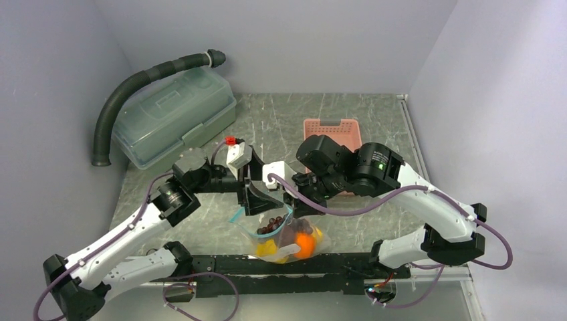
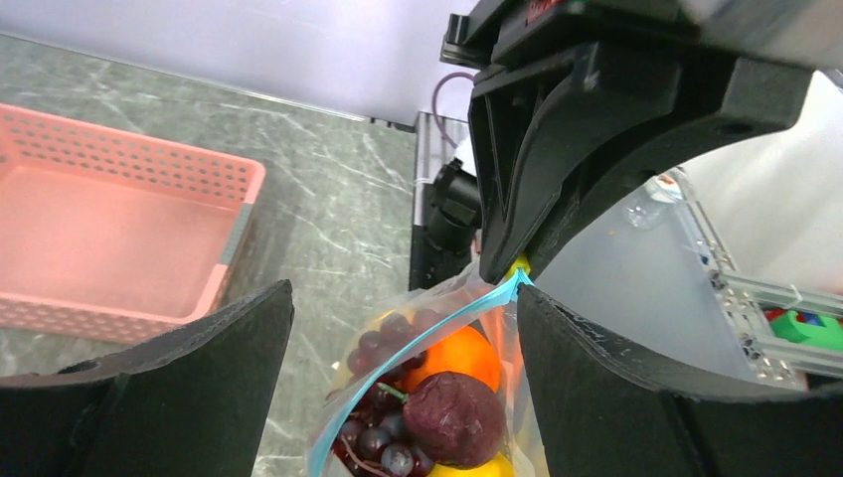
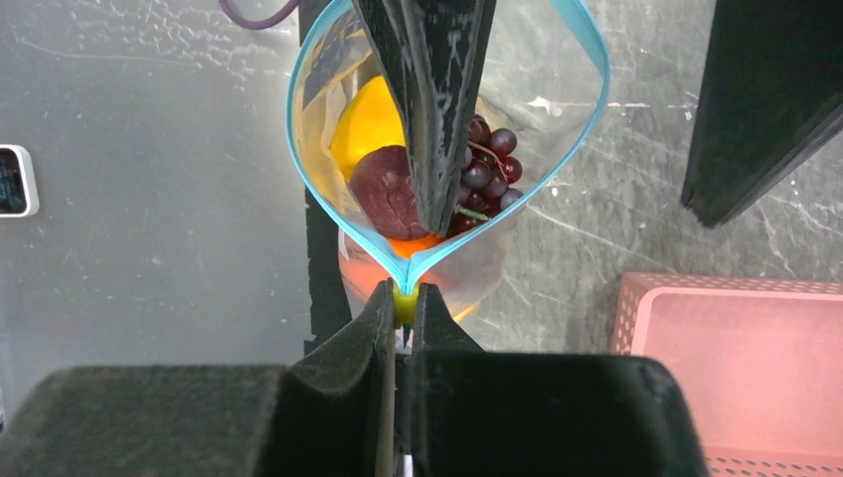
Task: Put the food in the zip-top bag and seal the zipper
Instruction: Zip the zipper food storage bag at the center of the board.
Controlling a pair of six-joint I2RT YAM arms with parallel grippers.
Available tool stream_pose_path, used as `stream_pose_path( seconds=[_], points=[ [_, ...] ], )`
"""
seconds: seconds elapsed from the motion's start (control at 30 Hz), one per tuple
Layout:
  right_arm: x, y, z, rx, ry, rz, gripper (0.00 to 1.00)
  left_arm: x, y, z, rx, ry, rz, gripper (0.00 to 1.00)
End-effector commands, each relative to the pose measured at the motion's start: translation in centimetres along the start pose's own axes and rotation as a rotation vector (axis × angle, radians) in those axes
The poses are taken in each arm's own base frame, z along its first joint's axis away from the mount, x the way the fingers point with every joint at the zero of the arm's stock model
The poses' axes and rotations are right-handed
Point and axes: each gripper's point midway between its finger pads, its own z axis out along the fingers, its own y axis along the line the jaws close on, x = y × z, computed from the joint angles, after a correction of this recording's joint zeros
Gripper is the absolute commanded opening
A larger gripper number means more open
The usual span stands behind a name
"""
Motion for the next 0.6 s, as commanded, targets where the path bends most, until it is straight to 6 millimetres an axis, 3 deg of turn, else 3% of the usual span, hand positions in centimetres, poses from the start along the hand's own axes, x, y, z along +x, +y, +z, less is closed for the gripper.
stream_pose_path(
  seconds=[0.0, 0.57],
  points=[
    [-2.9, 0.4, -1.6, 0.007, -0.119, -0.019, 0.00, -1.3, -2.3, 0.6, 0.156, -0.060, 0.040, 0.87],
    [-3.2, -1.4, -0.9, 0.092, -0.100, 0.040, 0.00, 1.5, -5.4, 1.3, 0.290, 0.050, 0.014, 0.86]
  ],
)
